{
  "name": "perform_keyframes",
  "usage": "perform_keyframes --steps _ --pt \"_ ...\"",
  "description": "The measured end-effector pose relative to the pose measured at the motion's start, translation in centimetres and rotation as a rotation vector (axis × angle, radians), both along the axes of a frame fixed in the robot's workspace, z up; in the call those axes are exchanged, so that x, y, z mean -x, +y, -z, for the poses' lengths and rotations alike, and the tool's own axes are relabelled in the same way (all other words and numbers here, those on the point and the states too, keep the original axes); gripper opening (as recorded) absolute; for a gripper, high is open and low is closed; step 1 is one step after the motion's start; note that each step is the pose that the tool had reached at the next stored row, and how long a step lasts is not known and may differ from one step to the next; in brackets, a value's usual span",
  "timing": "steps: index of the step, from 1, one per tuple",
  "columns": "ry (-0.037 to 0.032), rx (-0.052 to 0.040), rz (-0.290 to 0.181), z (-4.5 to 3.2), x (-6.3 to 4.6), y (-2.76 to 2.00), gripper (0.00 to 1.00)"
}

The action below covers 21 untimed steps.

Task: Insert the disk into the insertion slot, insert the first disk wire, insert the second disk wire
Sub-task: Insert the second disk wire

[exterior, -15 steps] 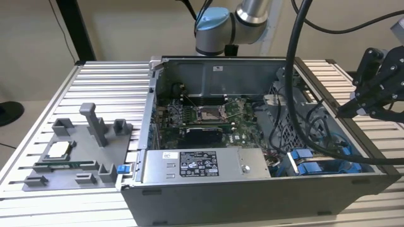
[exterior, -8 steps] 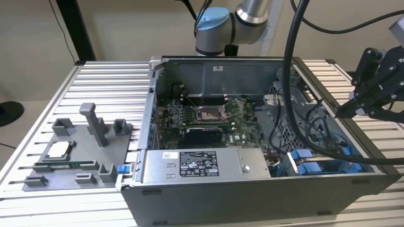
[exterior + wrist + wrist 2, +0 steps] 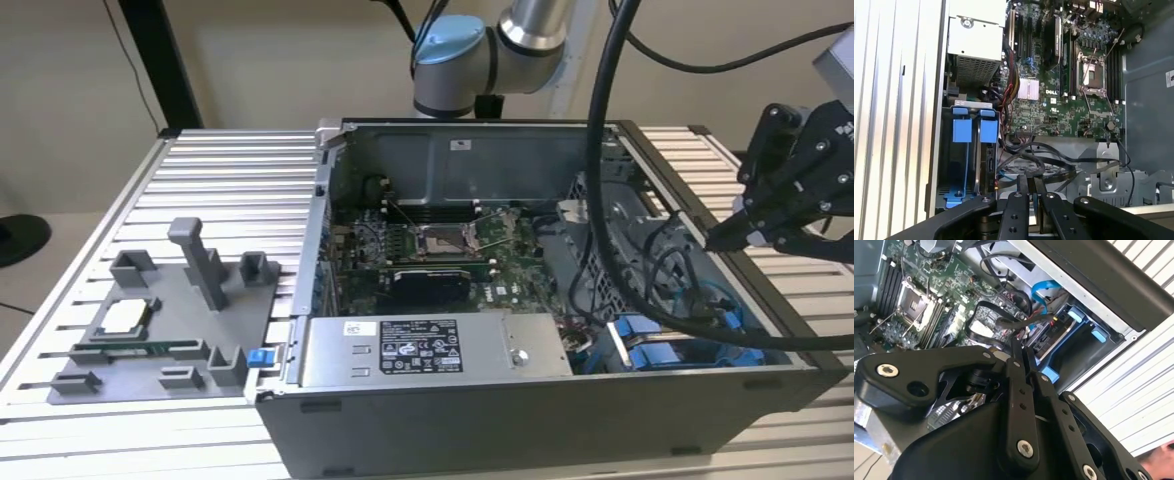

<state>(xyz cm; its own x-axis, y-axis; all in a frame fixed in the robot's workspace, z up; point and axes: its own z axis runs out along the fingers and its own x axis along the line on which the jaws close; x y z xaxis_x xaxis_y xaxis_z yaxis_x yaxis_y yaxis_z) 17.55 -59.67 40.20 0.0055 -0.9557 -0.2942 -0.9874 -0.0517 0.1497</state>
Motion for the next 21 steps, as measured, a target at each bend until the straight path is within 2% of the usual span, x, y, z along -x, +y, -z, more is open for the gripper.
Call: perform_keyframes --steps 3,14,18,21 --pt "-0.0029 0.0129 0.000 0.11 0.4 -0.01 0.00" --pt "-0.0058 0.0960 -0.001 0.31 1.1 -0.10 0.00" --pt "-0.0127 0.1220 -0.001 0.41 1.2 -0.10 0.00" --pt "-0.0209 0.1330 -0.002 0.52 1.3 -0.10 0.00"
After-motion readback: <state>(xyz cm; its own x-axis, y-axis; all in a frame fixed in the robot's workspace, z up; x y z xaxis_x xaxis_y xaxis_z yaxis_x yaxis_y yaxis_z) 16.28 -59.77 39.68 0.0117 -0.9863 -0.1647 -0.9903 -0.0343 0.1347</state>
